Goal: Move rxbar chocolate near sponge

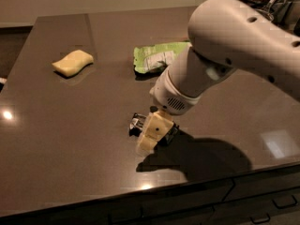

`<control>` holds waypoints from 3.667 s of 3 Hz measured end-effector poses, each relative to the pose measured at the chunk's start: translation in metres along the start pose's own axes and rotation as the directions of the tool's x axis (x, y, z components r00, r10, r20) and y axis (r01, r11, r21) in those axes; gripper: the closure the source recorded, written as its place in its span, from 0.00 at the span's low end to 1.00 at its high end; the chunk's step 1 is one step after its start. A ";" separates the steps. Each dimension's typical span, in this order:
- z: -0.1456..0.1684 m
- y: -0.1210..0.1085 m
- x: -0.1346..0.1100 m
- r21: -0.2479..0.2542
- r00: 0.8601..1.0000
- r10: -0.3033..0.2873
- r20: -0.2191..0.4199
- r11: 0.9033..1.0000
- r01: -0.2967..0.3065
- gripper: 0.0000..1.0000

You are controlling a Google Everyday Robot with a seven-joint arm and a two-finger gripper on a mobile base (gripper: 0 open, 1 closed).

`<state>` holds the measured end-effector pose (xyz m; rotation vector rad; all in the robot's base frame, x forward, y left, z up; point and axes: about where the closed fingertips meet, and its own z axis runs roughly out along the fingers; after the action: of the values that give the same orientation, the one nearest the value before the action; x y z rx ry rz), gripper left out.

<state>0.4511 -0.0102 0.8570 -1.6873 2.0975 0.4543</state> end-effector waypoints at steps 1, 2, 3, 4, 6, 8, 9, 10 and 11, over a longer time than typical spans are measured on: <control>0.013 -0.002 0.001 0.010 1.000 -0.011 -0.002 1.000 0.011 0.00; 0.020 -0.005 0.002 0.001 1.000 -0.010 0.000 1.000 0.010 0.15; 0.022 -0.009 0.002 -0.005 1.000 -0.006 0.008 1.000 0.006 0.38; 0.020 -0.012 0.003 -0.004 1.000 0.003 0.022 1.000 -0.003 0.62; 0.014 -0.030 -0.018 0.005 0.998 -0.007 0.061 1.000 0.007 1.00; 0.030 -0.067 -0.062 -0.005 0.994 -0.025 0.111 1.000 0.026 1.00; 0.043 -0.091 -0.089 0.005 0.991 -0.019 0.131 1.000 0.018 1.00; 0.054 -0.113 -0.117 0.019 0.990 -0.013 0.142 1.000 0.011 1.00; 0.070 -0.132 -0.148 0.031 0.989 -0.005 0.145 1.000 0.001 1.00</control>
Offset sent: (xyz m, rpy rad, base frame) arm 0.0141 0.0071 -0.0272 0.0081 0.0100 0.0067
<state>0.6148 0.1204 0.8718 -1.5902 1.9874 0.5251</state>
